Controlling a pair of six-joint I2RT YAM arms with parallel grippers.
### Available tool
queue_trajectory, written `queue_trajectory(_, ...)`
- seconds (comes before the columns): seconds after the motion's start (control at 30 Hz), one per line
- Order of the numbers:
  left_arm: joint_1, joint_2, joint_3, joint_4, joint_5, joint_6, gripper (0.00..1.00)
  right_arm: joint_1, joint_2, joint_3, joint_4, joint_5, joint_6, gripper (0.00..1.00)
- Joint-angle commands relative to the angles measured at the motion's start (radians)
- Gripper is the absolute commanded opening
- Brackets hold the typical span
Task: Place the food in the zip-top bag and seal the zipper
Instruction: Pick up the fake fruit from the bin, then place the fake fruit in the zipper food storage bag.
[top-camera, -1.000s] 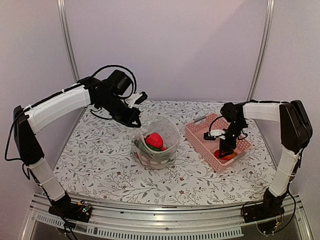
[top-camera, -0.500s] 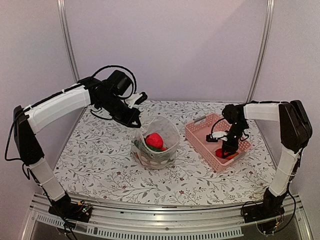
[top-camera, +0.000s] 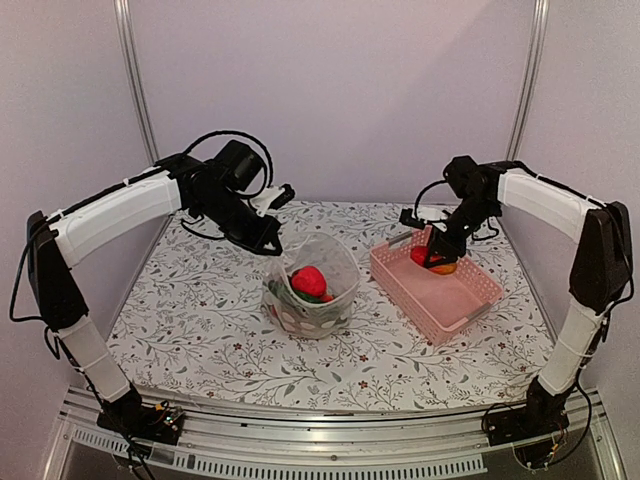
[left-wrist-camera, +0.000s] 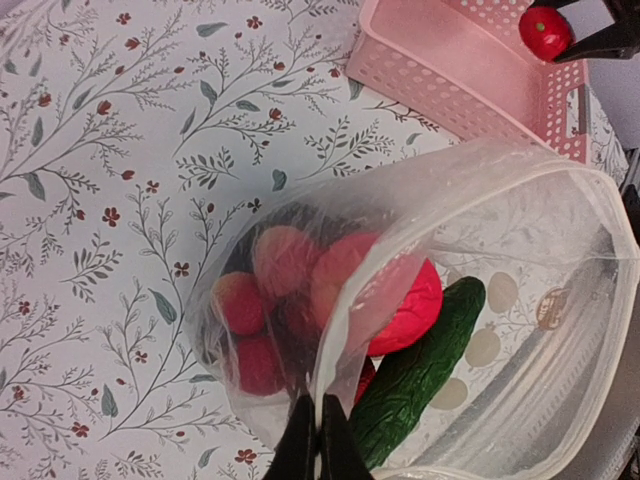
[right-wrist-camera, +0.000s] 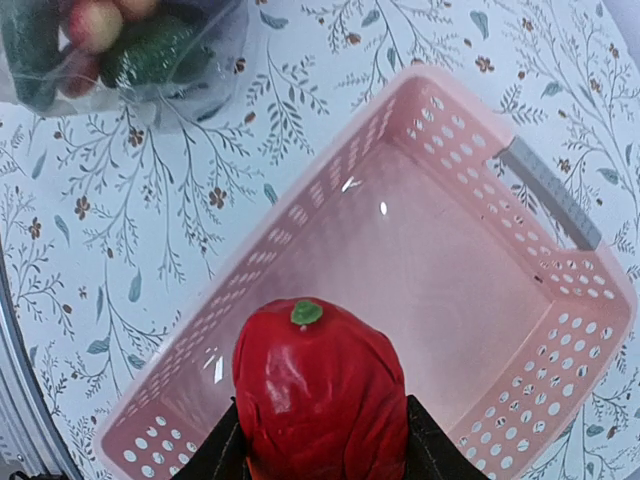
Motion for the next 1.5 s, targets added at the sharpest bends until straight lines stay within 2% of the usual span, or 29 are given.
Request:
queue_trajectory(0.0, 0.009, -0.009, -0.002, 0.015, 0.001, 0.004, 0.01, 0.082, -0.065, 0.103, -0.056, -0.149, 0.057, 0.37)
queue_trajectory(0.47, 0.009, -0.018, 0.003, 0.008, 0.002, -0.002, 0.01, 0.295, -0.077, 0.344, -0.073, -0.261, 0.15, 0.37)
queue_trajectory(0.73, 0.009, -0.02, 0.005, 0.005, 0.004, -0.004, 0.01, 0.406, -0.067, 0.395, -0.026, -0.298, 0.201, 0.37)
queue_trajectory(1.03, 0.009, -0.017, 0.01, -0.003, 0.001, -0.004, 0.02, 0.445, 0.019, 0.448, 0.028, -0.427, 0.307, 0.38)
queue_trajectory(1.3, 0.01, -0.027, 0.005, -0.006, -0.007, -0.007, 0.02, 0.469, 0.118, 0.482, 0.071, -0.434, 0.401, 0.38)
queue_trajectory(1.47, 0.01, -0.034, -0.002, -0.006, -0.02, -0.001, 0.02, 0.475, 0.16, 0.484, 0.091, -0.367, 0.435, 0.4)
